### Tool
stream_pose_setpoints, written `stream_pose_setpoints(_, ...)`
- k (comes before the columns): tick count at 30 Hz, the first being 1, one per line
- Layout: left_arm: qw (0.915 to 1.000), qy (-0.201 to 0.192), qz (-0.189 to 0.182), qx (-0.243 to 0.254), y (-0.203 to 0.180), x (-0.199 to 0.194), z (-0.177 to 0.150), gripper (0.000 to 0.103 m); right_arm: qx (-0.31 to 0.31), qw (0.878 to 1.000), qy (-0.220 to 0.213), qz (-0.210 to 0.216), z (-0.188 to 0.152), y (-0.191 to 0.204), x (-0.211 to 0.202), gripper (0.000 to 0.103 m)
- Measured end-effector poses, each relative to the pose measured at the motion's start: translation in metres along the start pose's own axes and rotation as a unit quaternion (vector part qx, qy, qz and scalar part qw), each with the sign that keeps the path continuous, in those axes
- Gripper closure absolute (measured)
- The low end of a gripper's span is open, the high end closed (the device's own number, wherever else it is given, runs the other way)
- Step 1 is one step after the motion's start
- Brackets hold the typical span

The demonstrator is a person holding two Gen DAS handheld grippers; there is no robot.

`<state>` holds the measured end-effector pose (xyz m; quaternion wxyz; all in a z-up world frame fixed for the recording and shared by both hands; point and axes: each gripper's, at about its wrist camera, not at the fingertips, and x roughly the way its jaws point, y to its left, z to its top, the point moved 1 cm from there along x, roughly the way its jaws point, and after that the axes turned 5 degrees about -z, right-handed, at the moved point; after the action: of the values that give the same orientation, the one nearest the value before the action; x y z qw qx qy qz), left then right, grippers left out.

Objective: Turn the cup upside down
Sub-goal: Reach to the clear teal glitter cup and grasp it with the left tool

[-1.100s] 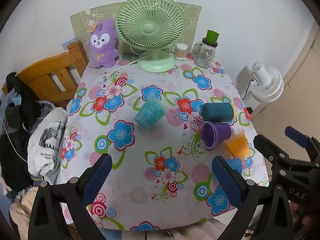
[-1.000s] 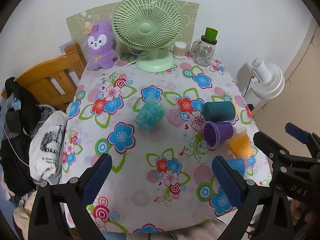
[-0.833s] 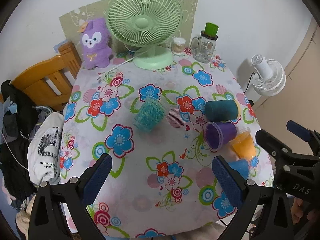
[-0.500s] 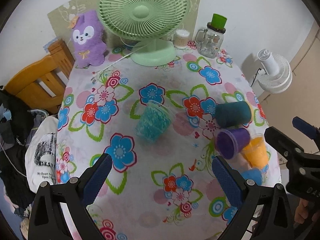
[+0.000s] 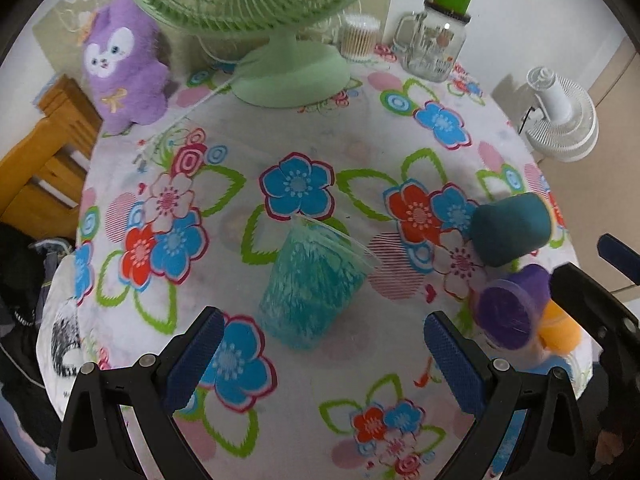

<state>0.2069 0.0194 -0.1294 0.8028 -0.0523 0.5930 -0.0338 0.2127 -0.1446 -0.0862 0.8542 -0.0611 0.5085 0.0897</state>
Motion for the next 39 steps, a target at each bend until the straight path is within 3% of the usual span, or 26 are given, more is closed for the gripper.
stream_pose_setpoints(6,0.9995,0.027,-0.003,0.018,0.008,0.043,0.007,0.002,0.013,1.0,0.022,-0.007,-0.004,0.004,0.023,0.0)
stream_pose_setpoints(11,0.9989,0.04,-0.006,0.026,0.013,0.066,0.008,0.01,0.014,0.999,0.031,-0.015,-0.007,0.009,0.035,0.0)
stream_pose_setpoints(16,0.9982,0.048,-0.032,0.019,0.016,0.074,0.007,0.036,0.015,0.999,0.048,-0.017,-0.01,0.012,0.044,0.0)
stream_pose_setpoints(28,0.998,0.025,-0.042,-0.039,0.02,0.036,-0.029,0.037,-0.007,0.999,0.037,0.001,-0.019,0.027,0.027,0.0)
stream_pose_setpoints(39,0.9892,0.003,-0.04,-0.141,0.004,0.013,-0.075,0.037,-0.042,0.998,0.023,0.031,-0.047,0.024,0.0,0.0)
